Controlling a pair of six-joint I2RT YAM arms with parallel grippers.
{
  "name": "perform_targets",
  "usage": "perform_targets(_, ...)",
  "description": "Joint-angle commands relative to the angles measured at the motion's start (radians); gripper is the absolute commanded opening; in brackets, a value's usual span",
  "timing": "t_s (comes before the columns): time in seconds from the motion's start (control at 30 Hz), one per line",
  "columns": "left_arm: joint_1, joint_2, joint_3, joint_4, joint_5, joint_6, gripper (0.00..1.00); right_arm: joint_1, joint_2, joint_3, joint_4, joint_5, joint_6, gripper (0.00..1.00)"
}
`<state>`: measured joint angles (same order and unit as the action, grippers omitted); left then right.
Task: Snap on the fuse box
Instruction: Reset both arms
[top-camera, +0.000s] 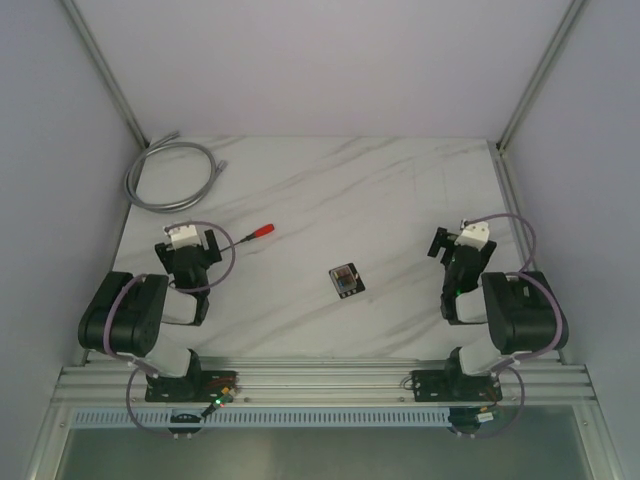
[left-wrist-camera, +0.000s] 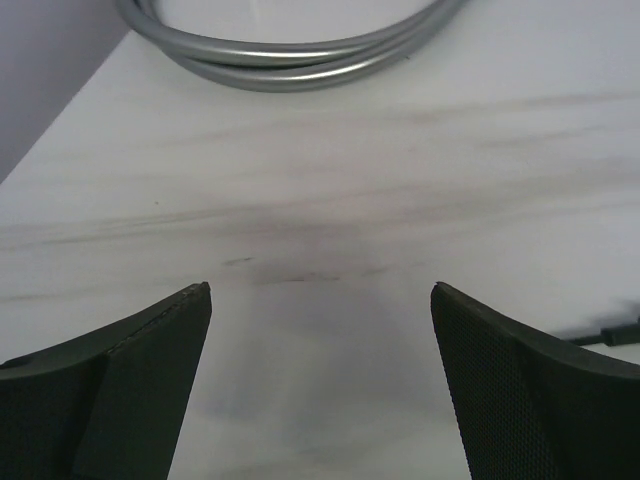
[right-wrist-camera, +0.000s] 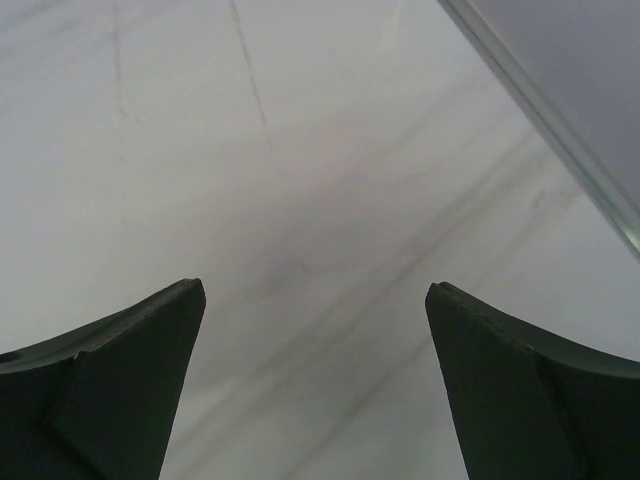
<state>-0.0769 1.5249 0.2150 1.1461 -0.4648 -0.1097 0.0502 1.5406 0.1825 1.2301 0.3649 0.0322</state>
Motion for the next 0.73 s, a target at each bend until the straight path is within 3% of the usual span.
perform_targets(0.0, 0.011, 0.027, 0.003, 0.177, 0.147, 0.071, 1.00, -0.044, -0.014, 0.051, 0.062, -0.145, -0.001, 1.00)
perform_targets(0.7, 0.014, 0.026, 0.017, 0.141, 0.169, 0.080, 1.00, -0.043, -0.020, 0.049, 0.055, -0.145, -0.004, 1.00)
